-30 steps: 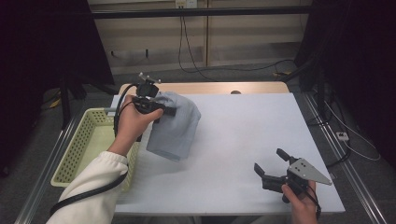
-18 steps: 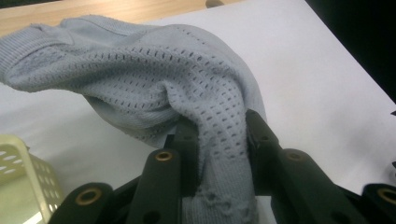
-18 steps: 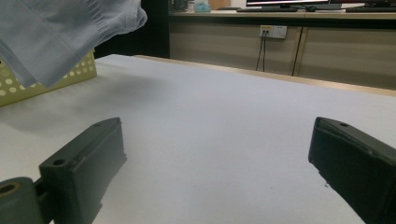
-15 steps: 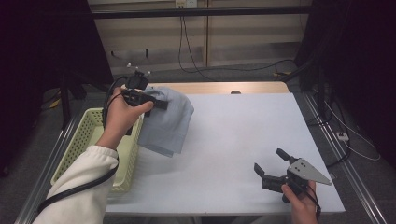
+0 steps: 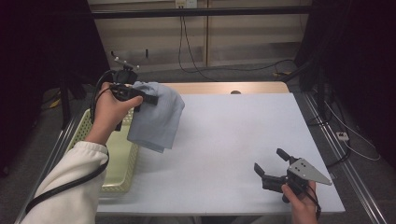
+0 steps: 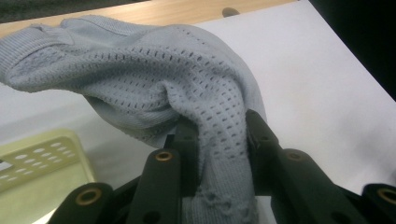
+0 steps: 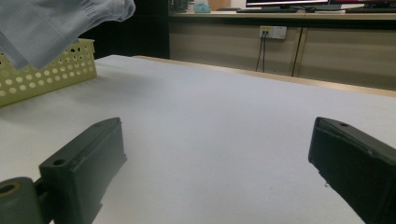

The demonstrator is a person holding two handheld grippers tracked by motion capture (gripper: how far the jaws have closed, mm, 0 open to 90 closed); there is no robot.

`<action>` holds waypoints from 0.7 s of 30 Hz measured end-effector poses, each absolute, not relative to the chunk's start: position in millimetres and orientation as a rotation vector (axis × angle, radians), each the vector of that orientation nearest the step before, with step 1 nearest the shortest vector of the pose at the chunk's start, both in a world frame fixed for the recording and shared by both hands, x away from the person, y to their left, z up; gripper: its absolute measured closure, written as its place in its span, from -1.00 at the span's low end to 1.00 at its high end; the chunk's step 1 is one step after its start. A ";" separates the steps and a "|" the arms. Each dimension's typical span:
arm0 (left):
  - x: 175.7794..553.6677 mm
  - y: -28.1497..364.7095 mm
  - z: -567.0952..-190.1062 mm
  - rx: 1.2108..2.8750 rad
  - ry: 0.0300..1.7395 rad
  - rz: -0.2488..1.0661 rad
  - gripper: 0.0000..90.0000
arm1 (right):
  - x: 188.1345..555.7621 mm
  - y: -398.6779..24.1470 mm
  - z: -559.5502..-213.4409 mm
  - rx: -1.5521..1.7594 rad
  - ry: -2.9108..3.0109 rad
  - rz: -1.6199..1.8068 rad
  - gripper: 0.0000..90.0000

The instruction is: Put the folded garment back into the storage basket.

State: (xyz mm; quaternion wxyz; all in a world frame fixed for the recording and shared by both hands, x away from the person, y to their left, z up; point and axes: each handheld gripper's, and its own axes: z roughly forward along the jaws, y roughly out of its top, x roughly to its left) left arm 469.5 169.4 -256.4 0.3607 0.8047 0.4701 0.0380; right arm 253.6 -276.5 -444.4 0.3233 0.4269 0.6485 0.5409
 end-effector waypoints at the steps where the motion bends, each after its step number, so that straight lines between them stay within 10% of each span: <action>1: 469.7 171.3 -255.2 2.070 1.216 0.096 0.59 | 253.5 -276.5 -444.4 1.122 1.702 1.417 -0.92; 21: 475.9 209.9 -245.2 2.055 1.290 0.113 0.59 | 253.5 -276.5 -444.5 1.116 1.705 1.413 -0.92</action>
